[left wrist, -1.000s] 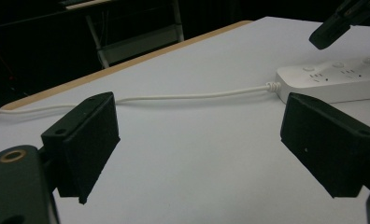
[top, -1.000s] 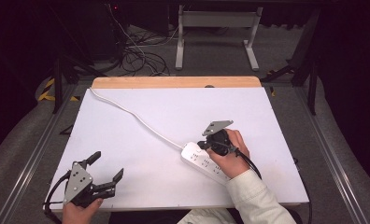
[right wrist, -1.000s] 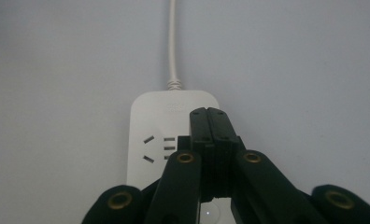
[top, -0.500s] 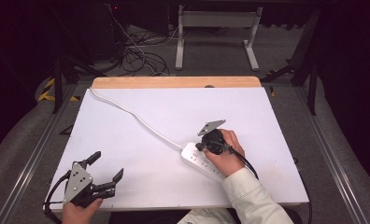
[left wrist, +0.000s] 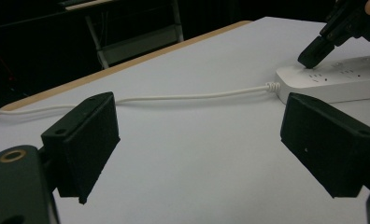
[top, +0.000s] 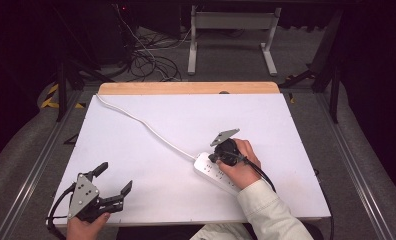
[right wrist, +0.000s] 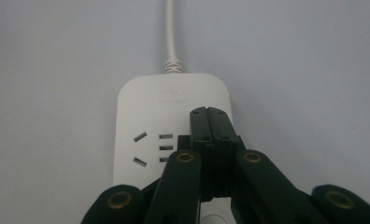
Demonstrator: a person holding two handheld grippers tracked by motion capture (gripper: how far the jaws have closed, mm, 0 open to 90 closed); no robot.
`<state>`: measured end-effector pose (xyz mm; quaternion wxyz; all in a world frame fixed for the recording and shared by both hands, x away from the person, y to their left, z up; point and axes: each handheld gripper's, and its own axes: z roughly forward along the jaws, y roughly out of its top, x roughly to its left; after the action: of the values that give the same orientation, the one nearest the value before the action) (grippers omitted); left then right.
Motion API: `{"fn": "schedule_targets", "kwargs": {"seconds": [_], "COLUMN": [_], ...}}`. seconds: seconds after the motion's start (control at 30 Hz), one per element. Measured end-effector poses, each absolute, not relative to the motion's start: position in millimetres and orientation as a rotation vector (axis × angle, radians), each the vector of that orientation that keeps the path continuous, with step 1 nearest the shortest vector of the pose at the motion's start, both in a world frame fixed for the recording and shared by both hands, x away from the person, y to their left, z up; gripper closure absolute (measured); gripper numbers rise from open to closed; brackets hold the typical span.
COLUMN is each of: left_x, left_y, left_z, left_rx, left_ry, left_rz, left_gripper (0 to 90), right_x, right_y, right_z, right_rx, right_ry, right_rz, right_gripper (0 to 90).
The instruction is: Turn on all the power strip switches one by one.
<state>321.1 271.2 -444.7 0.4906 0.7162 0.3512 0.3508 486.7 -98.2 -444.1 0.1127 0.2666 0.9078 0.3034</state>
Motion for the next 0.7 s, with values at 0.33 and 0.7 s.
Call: {"fn": "schedule_targets", "kwargs": {"seconds": [0.33, 0.7], "left_x": [320.7, 320.4], "left_y": [270.5, 270.6], "left_z": [-444.8, -444.8], "left_rx": [1.740, 1.739], "left_ry": [0.854, 0.854], "left_rz": [0.851, 0.851], "left_gripper": [11.9, 11.9], "right_x": [487.8, 486.7], "right_y": [-95.3, -89.9], "right_z": [-444.2, -445.6], "right_rx": [0.780, 0.779], "right_ry": [2.675, 2.665], "right_rz": [0.853, 0.850], "right_gripper": [90.0, 90.0]}}
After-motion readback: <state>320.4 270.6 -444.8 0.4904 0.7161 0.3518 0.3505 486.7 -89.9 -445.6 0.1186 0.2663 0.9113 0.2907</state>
